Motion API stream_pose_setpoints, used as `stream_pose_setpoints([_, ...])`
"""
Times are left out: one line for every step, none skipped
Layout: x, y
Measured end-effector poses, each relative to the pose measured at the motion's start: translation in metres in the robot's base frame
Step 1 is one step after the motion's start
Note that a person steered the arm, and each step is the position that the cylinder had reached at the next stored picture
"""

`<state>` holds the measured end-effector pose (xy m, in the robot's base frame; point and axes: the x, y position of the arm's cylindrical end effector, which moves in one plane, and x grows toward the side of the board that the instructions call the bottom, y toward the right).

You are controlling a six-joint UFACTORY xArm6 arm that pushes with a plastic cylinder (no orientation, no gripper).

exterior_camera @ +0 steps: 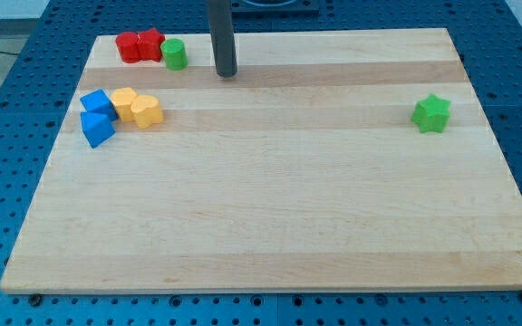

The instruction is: Push the green star into the green circle

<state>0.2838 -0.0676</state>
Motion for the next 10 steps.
stream_pose_setpoints([0.009, 0.069])
stream_pose_setpoints([0.023, 0.126])
stream_pose_setpoints([0.053, 0.235])
stream_pose_setpoints([0.078, 0.318])
stream_pose_setpoints([0.109, 0.324])
stream_pose_setpoints([0.131, 0.343])
stream_pose_setpoints([0.108, 0.292])
stream_pose_setpoints([0.086, 0.236])
stream_pose_setpoints([0.104, 0.29])
stream_pose_setpoints([0.128, 0.299])
